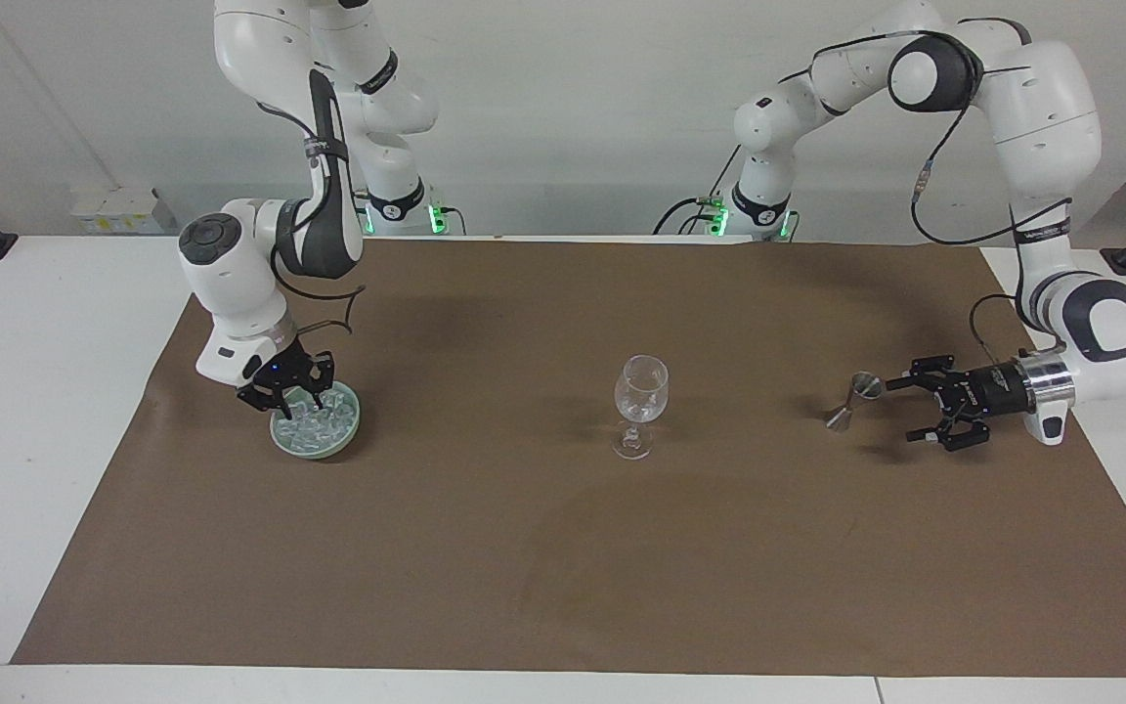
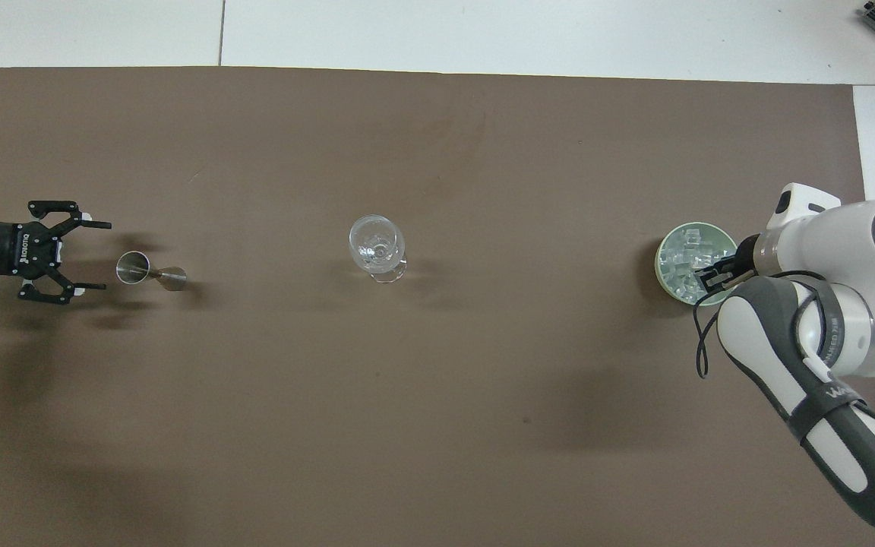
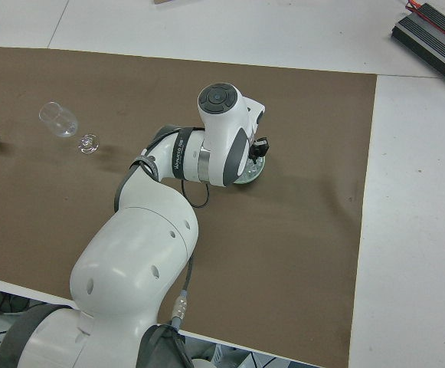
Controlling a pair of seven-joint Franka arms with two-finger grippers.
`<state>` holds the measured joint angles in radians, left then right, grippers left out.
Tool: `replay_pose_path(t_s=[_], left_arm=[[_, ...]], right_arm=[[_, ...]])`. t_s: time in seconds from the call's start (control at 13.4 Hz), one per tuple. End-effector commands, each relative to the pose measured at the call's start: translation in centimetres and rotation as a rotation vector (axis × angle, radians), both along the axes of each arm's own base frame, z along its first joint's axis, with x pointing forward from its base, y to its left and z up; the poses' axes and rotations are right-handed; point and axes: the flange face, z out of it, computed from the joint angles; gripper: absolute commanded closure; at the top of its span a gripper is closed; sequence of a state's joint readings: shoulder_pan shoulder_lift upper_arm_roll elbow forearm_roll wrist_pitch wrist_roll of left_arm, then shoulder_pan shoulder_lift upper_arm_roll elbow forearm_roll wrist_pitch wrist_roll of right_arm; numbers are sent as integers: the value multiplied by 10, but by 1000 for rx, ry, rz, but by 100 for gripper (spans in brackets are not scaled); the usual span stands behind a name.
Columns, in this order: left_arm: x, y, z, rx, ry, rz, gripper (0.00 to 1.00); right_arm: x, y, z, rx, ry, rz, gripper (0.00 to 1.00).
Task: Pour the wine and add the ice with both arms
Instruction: 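Set the cup down with the left gripper while the right gripper grips ice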
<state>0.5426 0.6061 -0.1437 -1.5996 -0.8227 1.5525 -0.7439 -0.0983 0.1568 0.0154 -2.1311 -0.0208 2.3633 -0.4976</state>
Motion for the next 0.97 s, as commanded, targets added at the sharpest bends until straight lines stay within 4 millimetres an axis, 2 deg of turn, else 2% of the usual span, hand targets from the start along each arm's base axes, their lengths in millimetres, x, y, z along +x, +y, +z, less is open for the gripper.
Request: replay_pose_path(t_s=[0.0,0.22,0.37,0.45,0.67,0.9], left_arm=[[13,4,24,76,-37,-48,0],[31,-3,59,163,-133,-150,0],[32,-1,73,188,-162,-173,0],[33,-1,95,240,-198,-205,0],[38,-5,123,302,-221,-269,0],[36,-35,179,445,-334,-401,0]], right_arm=[[-1,-7,-3,-8,0,6,52],[-1,-8,-4,-7,1,3,52],[1,-9,-1,-8,-5,3,52],[2,-9,-1,-8,-5,3,52],[7,-8,5,-9,0,8,52],[5,-8,1,-9,0,5,52]])
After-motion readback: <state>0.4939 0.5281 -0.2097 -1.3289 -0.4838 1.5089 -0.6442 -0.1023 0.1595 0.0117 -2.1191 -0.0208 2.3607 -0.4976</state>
